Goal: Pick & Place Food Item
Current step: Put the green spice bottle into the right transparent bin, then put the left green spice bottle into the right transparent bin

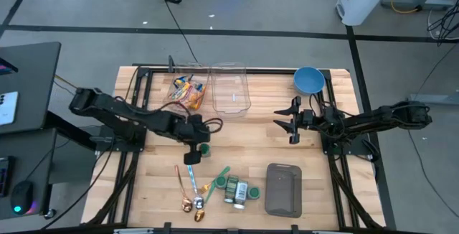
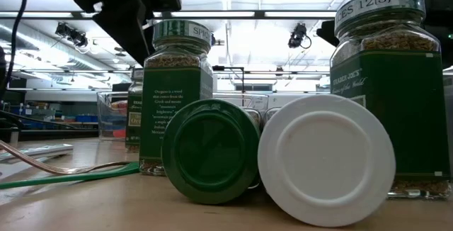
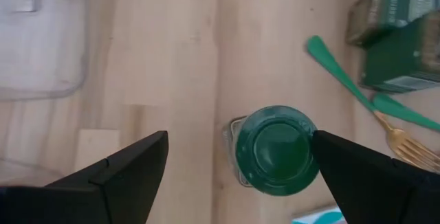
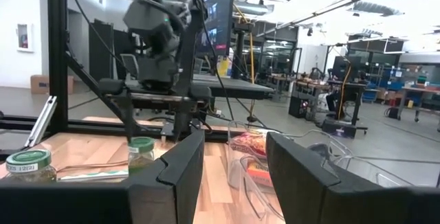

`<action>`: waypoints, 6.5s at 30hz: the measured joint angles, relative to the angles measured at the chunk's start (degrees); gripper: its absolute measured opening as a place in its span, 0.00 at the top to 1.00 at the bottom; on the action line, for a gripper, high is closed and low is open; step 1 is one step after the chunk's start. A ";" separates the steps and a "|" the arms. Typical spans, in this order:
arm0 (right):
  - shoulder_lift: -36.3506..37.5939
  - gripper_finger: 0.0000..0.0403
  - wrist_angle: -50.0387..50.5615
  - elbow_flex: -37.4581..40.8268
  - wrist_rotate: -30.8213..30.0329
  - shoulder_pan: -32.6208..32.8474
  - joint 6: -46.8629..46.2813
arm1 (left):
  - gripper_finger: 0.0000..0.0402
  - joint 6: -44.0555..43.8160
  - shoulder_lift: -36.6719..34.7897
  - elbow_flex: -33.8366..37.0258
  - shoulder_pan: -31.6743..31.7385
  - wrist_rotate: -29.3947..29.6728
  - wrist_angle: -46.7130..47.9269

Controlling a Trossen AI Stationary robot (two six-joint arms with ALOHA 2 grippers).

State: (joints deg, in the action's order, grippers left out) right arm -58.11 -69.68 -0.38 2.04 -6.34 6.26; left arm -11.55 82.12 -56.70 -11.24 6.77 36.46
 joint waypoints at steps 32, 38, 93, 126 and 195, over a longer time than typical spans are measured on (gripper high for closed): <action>0.00 0.59 0.05 0.00 -0.46 0.01 0.13 | 0.10 4.57 3.43 -3.37 1.11 4.09 4.31; 0.00 0.59 0.07 0.00 -0.46 0.01 0.17 | 0.12 6.95 6.04 -3.37 1.56 3.56 4.63; 0.02 0.59 2.26 0.02 -0.42 -0.01 0.41 | 0.48 11.26 -9.76 22.37 12.04 18.25 -66.68; 0.02 0.59 2.91 0.00 -0.92 -0.01 0.02 | 0.48 24.63 31.24 -37.68 46.02 1.70 3.41; 0.01 0.59 3.59 0.00 -1.78 0.05 -0.47 | 0.36 2.90 6.17 25.01 30.82 -27.41 -106.23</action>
State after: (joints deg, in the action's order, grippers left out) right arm -58.10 -66.08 -0.38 0.26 -6.28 5.80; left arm -8.66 88.29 -31.70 19.58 -20.64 -69.77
